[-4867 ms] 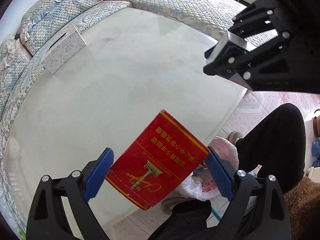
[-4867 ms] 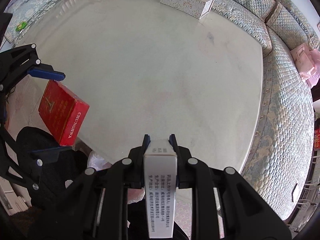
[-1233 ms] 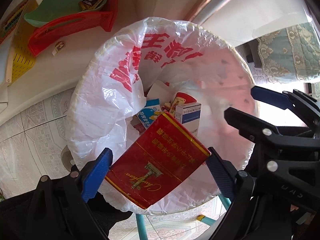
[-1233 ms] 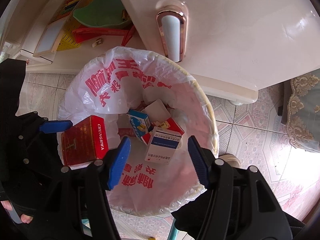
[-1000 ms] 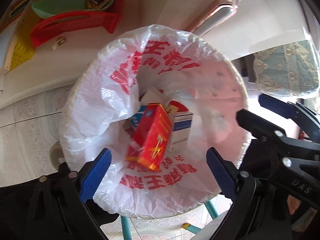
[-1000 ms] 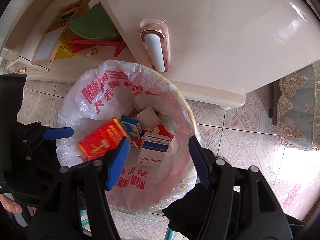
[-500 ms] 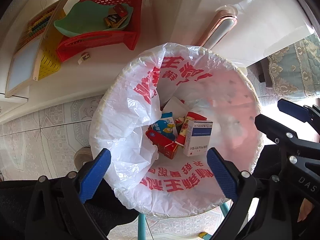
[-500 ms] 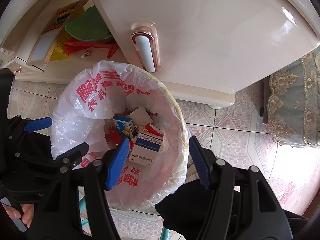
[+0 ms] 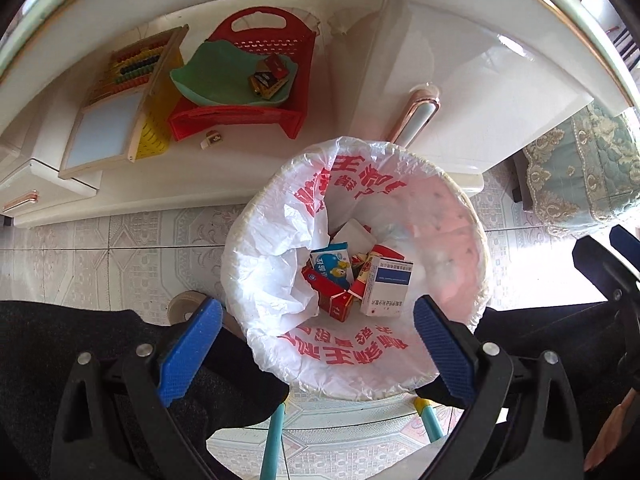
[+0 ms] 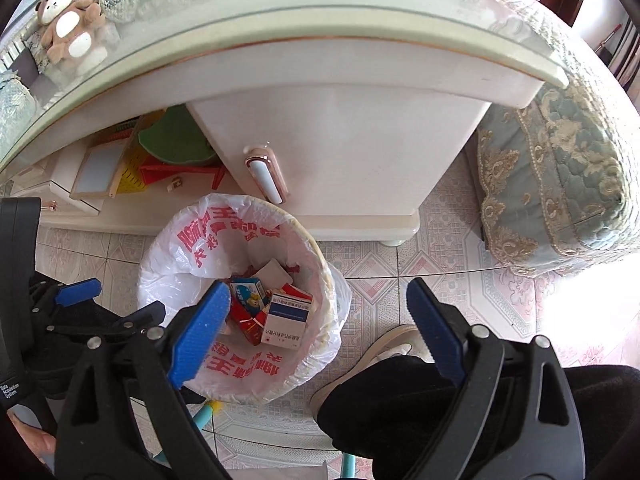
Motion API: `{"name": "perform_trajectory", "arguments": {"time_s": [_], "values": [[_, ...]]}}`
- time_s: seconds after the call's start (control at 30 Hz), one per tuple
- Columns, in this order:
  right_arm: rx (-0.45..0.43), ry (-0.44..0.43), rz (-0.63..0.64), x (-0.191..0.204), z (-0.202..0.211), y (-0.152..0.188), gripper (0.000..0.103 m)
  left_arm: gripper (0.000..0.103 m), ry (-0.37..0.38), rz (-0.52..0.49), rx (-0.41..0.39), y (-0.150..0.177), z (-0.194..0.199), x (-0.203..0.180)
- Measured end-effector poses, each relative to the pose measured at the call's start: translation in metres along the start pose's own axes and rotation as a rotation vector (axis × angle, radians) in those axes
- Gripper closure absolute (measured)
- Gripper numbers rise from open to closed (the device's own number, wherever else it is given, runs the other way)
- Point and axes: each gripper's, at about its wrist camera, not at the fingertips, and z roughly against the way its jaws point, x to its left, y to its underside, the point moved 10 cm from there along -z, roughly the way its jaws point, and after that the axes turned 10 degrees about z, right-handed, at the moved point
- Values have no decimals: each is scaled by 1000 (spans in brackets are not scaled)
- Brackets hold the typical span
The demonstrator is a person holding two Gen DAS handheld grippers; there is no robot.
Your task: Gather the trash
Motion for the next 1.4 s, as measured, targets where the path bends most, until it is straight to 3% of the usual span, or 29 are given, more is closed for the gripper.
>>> {"name": "perform_trajectory", "arguments": {"time_s": [0.23,0.3,0.6,0.83,1.1,1.4], "values": [[-134,66,27,-4,60,-2,12,9,-4,35,-126,2,54,-4],[-173,81,16,-5,77,-3,8,9,-14,27,-161,3,70,-8],[-319,172,-44,-26,148,-4,7,9,-37,-10,-371,8,154,-25],[-441,237,-48,-29,210,-11,6,7,31,9,-517,10,227,-37],[-561,351,-51,-27,273,-13,6,7,53,41,-669,14,302,-35],[-638,339,-61,-19,313,-11,6,7,21,47,-784,26,361,-30]]}}
